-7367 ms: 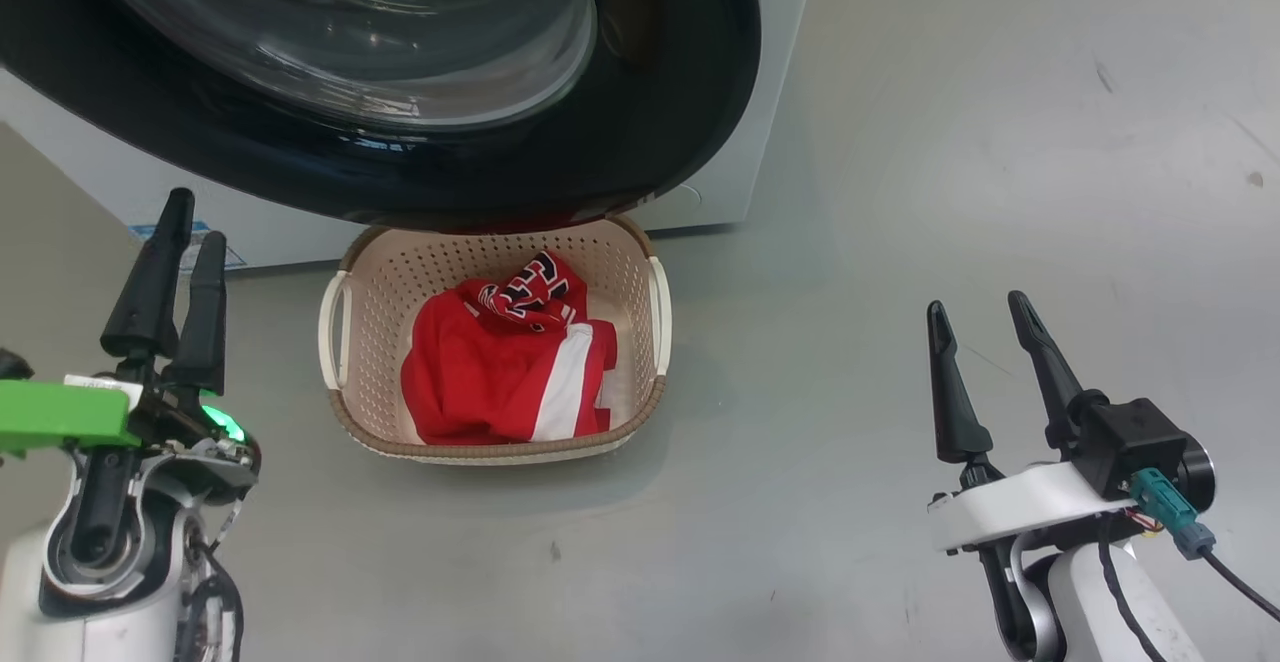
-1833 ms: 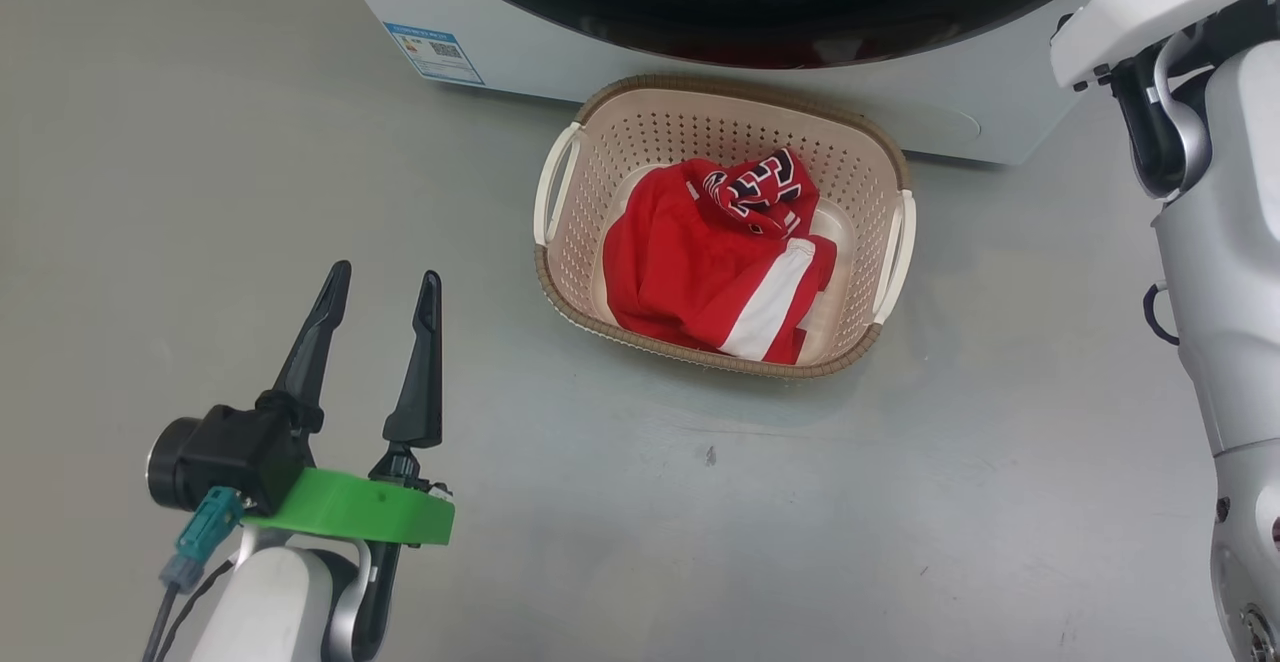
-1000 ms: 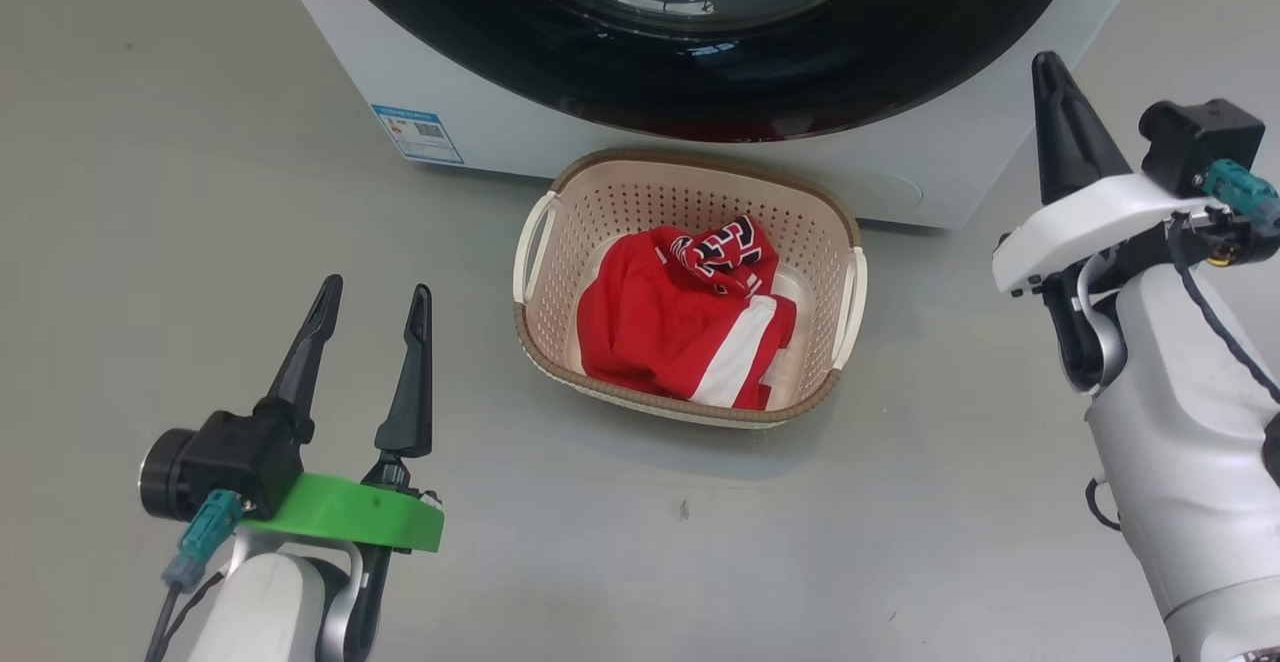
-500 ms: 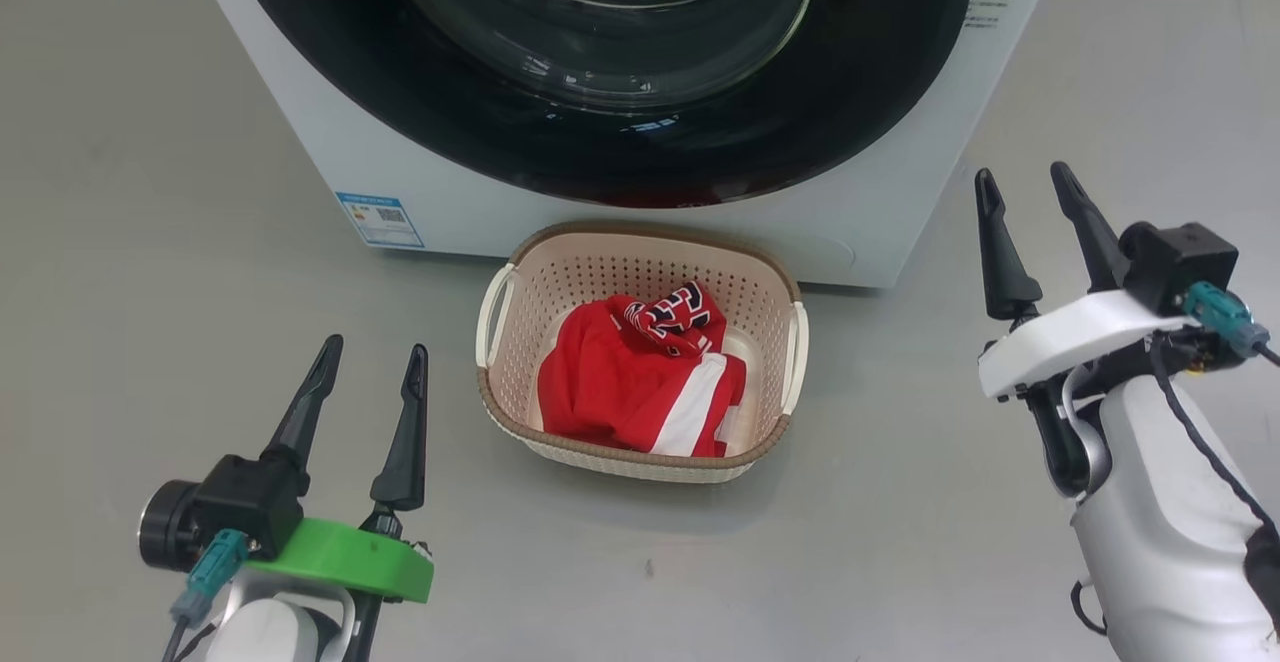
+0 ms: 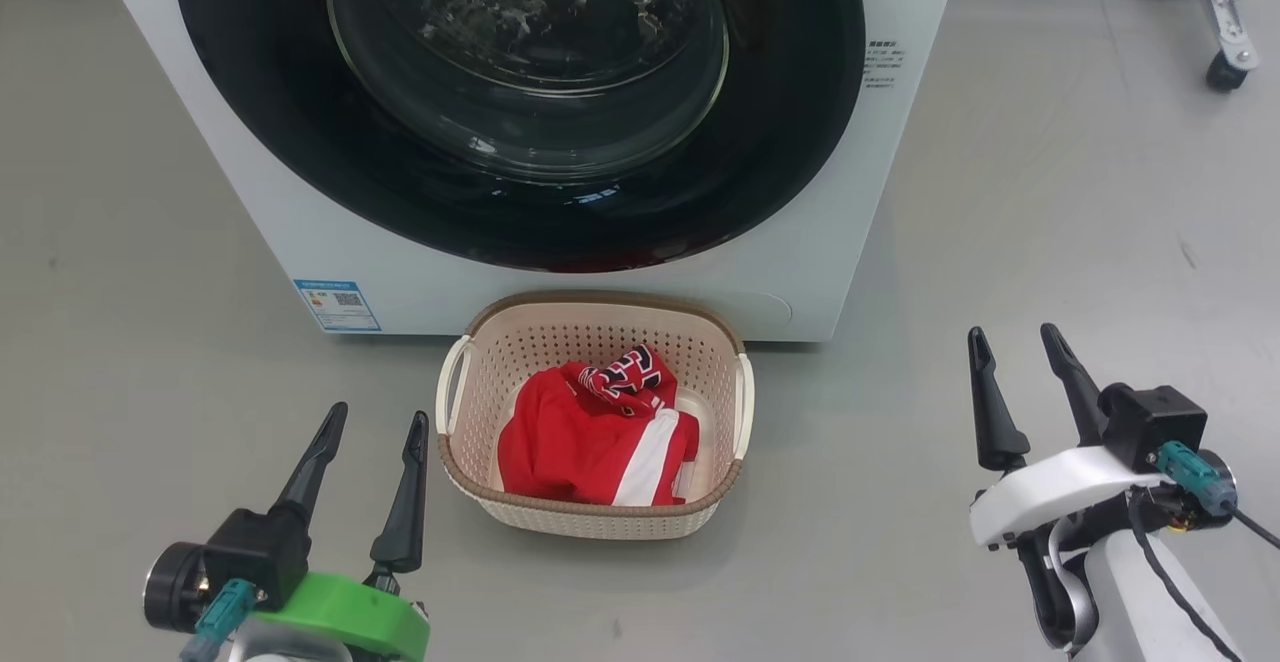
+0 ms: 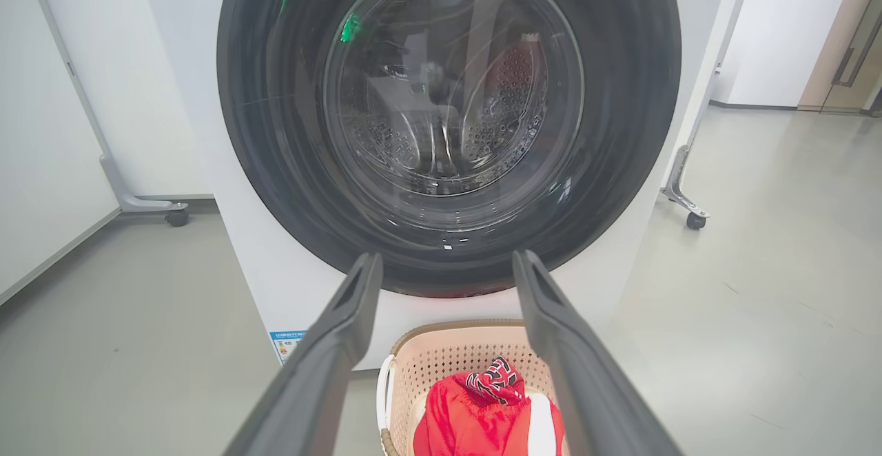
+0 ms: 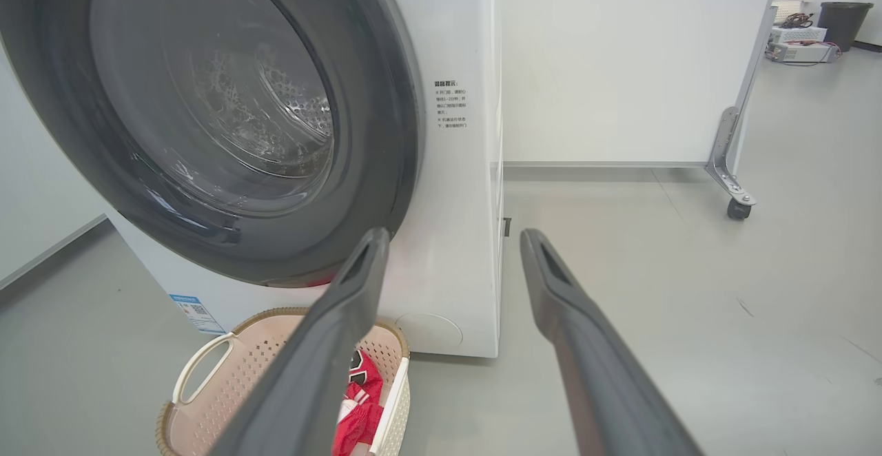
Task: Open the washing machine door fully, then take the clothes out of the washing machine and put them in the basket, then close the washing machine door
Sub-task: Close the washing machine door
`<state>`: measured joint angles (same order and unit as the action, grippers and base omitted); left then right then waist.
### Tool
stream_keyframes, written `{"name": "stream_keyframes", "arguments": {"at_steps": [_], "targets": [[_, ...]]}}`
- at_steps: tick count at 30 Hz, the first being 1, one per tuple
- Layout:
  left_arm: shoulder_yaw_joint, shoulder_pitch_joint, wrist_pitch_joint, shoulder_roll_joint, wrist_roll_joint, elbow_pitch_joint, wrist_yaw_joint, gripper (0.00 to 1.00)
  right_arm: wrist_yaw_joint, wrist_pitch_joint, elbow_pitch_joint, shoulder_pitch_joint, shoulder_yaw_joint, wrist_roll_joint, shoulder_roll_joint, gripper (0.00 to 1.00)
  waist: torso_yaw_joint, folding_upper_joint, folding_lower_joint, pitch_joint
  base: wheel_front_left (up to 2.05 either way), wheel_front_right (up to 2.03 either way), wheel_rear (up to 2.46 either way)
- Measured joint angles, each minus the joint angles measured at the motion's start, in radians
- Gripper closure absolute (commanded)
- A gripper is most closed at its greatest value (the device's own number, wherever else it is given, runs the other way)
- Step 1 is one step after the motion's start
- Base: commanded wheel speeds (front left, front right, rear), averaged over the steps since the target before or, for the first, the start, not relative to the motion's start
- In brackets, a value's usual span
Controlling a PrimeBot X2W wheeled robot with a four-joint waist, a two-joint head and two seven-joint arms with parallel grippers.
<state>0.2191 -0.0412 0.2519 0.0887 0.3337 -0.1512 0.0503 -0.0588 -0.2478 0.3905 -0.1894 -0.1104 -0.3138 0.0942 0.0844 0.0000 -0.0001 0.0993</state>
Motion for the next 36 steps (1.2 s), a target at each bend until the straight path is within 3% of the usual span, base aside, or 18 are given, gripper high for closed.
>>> {"name": "stream_keyframes", "arguments": {"at_steps": [10, 36], "targets": [[0.013, 0.035, 0.000, 0.000, 0.000, -0.007, 0.007, 0.00, 0.035, 0.000, -0.102, 0.131, 0.003, 0.008, -0.011, 0.00, -0.035, 0.0000, 0.0000, -0.063, 0.00, 0.00, 0.00], [0.018, 0.054, -0.004, 0.004, 0.001, 0.004, 0.007, 0.00, 0.054, 0.000, -0.239, 0.259, -0.014, 0.015, -0.023, 0.00, -0.041, 0.0000, 0.0000, -0.076, 0.00, 0.00, 0.00]]}}
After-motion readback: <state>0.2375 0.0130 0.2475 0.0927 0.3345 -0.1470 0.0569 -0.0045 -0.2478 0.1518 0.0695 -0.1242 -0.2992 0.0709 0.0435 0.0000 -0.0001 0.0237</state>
